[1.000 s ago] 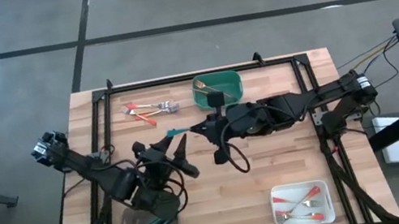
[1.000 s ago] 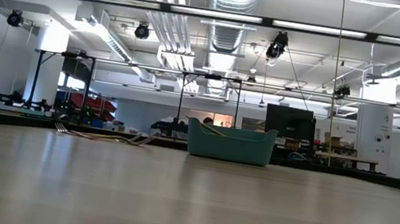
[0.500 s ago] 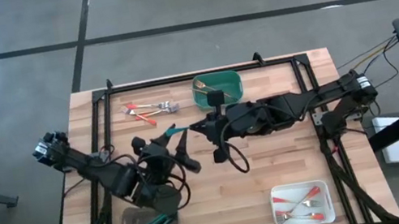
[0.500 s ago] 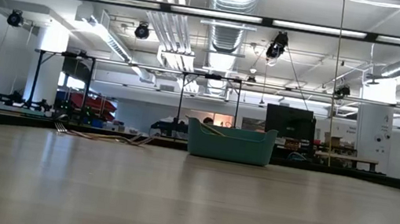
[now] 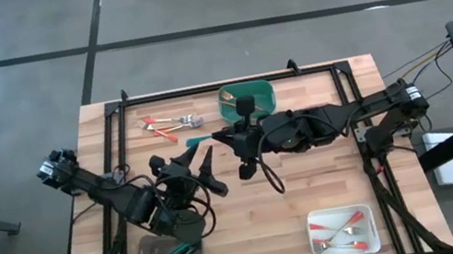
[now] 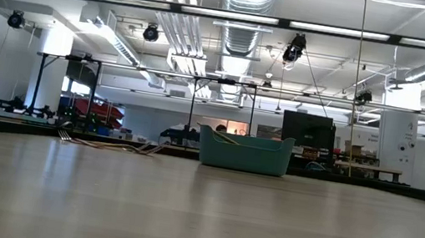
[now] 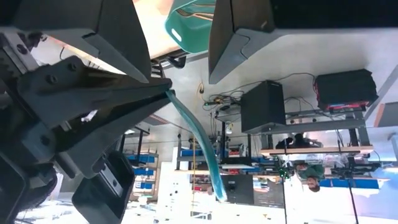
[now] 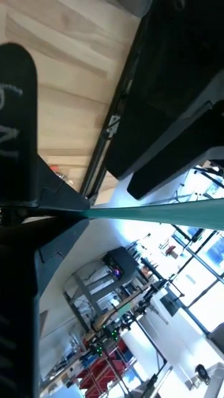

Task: Sort silverware by color (type)
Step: Put the blue fork into the black bin

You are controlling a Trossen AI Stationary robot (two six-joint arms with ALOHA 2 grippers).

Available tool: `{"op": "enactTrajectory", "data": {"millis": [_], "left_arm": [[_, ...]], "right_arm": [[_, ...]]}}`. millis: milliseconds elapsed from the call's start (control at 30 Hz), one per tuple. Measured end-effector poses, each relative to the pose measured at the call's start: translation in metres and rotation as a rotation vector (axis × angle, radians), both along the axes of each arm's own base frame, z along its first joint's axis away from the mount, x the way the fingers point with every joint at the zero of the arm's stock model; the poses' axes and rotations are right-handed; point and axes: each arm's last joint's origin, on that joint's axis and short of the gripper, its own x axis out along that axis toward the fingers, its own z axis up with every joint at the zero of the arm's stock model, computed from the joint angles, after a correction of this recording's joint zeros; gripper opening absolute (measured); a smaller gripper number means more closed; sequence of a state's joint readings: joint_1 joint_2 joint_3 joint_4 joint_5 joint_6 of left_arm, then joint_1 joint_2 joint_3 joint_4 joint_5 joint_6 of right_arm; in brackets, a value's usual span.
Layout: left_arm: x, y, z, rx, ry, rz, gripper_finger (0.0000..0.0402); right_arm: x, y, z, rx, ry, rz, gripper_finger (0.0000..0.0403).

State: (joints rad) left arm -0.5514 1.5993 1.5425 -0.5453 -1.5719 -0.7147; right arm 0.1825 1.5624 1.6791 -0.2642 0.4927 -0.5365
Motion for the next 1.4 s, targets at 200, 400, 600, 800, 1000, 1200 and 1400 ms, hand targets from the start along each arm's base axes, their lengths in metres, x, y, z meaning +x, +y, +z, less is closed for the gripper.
{"op": "enactTrajectory", "data": {"millis": [200,400,600,800,1000,1200,1400], "left_arm": [[-0.006,0.005,0.009,0.008,0.014,0.002,0.0144],[-0.010,0.010,0.029,0.034,0.056,0.010,0.0129],[-0.011,0.013,0.040,0.061,0.102,0.017,0.0082],[-0.011,0.013,0.044,0.056,0.115,-0.011,0.0010],[-0.014,0.014,0.047,0.026,0.107,-0.063,0.0002],[-0.015,0.015,0.047,0.022,0.110,-0.074,0.0001],[-0.016,0.016,0.046,0.045,0.140,-0.064,0.0000]], "right_arm": [[0.000,0.000,0.000,-0.005,0.004,0.000,0.0009],[0.000,0.000,0.000,-0.024,0.009,-0.001,0.0009],[0.000,0.000,0.000,-0.025,0.008,-0.001,0.0009],[0.000,0.000,0.000,-0.025,0.007,-0.002,0.0009],[0.000,0.000,0.000,-0.025,0.008,-0.002,0.0009],[0.000,0.000,0.000,-0.012,0.004,-0.004,0.0009],[-0.004,-0.001,0.003,0.012,-0.001,-0.011,0.0050]]}}
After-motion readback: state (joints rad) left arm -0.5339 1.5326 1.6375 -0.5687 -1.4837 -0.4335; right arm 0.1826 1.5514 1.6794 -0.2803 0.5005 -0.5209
